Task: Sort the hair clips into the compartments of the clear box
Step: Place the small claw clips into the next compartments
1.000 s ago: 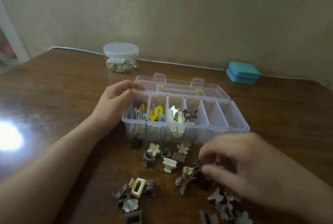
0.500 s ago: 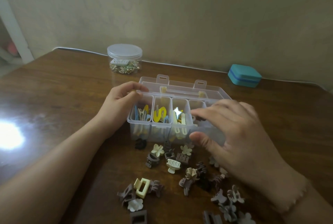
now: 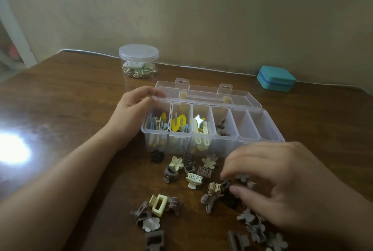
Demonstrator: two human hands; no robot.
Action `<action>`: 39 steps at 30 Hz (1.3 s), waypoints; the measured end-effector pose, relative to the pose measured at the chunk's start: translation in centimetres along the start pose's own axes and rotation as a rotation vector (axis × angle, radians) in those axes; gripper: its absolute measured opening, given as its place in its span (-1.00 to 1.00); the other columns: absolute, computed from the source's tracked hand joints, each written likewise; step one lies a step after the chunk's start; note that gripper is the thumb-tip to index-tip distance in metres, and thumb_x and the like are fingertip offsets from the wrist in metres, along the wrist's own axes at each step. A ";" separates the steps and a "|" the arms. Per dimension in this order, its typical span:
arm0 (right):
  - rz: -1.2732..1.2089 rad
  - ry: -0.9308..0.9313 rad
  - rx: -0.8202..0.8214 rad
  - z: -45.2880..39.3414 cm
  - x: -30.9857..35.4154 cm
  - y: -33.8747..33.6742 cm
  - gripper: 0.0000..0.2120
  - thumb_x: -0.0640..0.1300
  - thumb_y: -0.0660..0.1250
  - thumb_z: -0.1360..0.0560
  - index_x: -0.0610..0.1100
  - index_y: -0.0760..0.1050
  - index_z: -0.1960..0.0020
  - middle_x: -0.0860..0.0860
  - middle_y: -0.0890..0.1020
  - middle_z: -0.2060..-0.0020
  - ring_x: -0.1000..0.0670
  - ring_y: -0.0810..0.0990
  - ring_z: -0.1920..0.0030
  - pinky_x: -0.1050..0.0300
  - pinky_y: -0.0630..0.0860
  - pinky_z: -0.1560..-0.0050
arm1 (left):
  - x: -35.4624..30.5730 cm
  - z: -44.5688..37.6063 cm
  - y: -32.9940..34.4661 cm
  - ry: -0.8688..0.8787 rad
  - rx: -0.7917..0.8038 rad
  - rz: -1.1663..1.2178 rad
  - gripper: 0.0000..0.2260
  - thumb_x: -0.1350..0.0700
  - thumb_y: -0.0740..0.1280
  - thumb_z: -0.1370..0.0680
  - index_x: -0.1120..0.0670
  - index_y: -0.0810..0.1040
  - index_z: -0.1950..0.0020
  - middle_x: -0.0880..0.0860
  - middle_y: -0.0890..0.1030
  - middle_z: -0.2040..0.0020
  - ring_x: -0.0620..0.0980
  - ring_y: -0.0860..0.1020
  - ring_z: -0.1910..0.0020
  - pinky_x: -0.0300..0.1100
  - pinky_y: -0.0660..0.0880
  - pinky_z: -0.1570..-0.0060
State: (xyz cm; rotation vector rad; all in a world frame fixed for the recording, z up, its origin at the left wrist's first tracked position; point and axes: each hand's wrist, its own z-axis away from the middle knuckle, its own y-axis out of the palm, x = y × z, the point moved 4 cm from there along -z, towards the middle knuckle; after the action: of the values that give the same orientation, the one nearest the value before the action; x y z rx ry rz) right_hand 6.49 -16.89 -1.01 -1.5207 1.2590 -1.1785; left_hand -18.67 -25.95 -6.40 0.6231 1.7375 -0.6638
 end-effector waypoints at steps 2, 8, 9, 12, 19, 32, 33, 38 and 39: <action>0.048 0.003 0.077 -0.1 0.1 0.7 -0.79 0.10 0.37 -0.40 0.17 0.56 -0.04 0.31 0.61 0.05 0.24 0.58 0.07 0.18 0.57 0.15 | 0.0 0.0 0.1 0.006 0.000 -0.003 -0.83 0.20 0.23 -0.53 0.06 0.60 -0.01 0.07 0.71 0.23 0.00 0.66 0.12 -0.02 0.53 -0.03; 0.122 -0.016 0.081 -0.2 -0.5 1.5 -0.76 0.11 0.43 -0.35 0.21 0.49 0.02 0.30 0.59 0.17 0.21 0.52 0.15 0.15 0.55 0.31 | -0.3 0.1 0.1 0.000 -0.010 -0.003 -0.81 0.26 0.21 -0.57 0.06 0.59 0.00 0.06 0.71 0.24 -0.02 0.65 0.14 -0.02 0.53 -0.04; 0.117 -0.019 0.079 -0.2 -0.6 1.6 -0.77 0.12 0.42 -0.36 0.21 0.48 0.01 0.29 0.59 0.16 0.20 0.52 0.12 0.16 0.55 0.28 | -0.3 0.2 0.1 -0.002 -0.011 -0.002 -0.82 0.25 0.22 -0.57 0.06 0.59 0.00 0.06 0.71 0.24 -0.02 0.65 0.14 -0.02 0.53 -0.04; -0.019 0.002 0.053 -0.2 -1.1 1.1 -0.80 0.13 0.32 -0.41 0.22 0.47 -0.03 0.30 0.57 0.09 0.22 0.53 0.02 0.20 0.56 0.10 | -0.3 0.1 0.1 -0.010 -0.025 -0.009 -0.78 0.29 0.19 -0.59 0.07 0.59 0.00 0.05 0.71 0.25 -0.05 0.65 0.15 -0.07 0.53 0.00; -0.252 0.169 -0.423 -2.8 -3.4 -1.6 -0.80 -0.09 0.42 -0.40 0.00 0.57 -0.01 0.14 0.62 0.08 0.11 0.58 0.09 0.24 0.55 0.15 | -0.5 0.2 0.1 -0.017 -0.018 -0.029 -0.79 0.29 0.20 -0.59 0.09 0.59 -0.03 0.02 0.70 0.25 -0.11 0.63 0.21 -0.11 0.49 0.07; -0.073 0.029 0.001 -1.0 -0.8 0.4 -0.79 0.17 0.30 -0.45 0.17 0.55 -0.04 0.31 0.61 0.14 0.34 0.55 0.19 0.48 0.45 0.23 | -0.3 0.1 0.0 -0.013 -0.018 -0.028 -0.78 0.29 0.20 -0.58 0.07 0.60 -0.01 0.08 0.71 0.21 0.02 0.66 0.10 -0.03 0.53 -0.04; -0.036 0.024 0.065 -0.9 -0.5 0.8 -0.76 0.21 0.30 -0.44 0.19 0.55 -0.07 0.33 0.61 0.10 0.34 0.57 0.13 0.41 0.49 0.16 | -0.3 0.1 0.0 -0.014 -0.018 -0.028 -0.78 0.29 0.20 -0.58 0.06 0.60 -0.01 0.09 0.71 0.21 0.03 0.67 0.09 -0.03 0.53 -0.05; 0.016 -0.032 0.110 -1.3 -0.1 2.0 -0.81 0.17 0.32 -0.46 0.20 0.52 -0.05 0.32 0.62 0.08 0.30 0.57 0.10 0.23 0.57 0.13 | -0.2 0.1 0.0 -0.012 -0.006 -0.024 -0.79 0.27 0.21 -0.58 0.05 0.60 -0.01 0.10 0.72 0.19 0.05 0.67 0.06 0.00 0.53 -0.09; -0.007 -0.032 0.103 -1.3 -0.2 2.0 -0.83 0.15 0.32 -0.47 0.19 0.53 -0.04 0.32 0.61 0.09 0.30 0.57 0.09 0.25 0.57 0.13 | -0.2 0.1 0.0 -0.011 -0.007 -0.021 -0.79 0.28 0.20 -0.59 0.06 0.60 -0.01 0.10 0.72 0.20 0.04 0.67 0.06 0.00 0.53 -0.09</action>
State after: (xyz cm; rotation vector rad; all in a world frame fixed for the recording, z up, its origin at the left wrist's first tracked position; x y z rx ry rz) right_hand 4.76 -17.05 -2.62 -1.4638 1.1549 -1.2011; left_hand -18.57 -26.02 -6.23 0.5959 1.7377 -0.6750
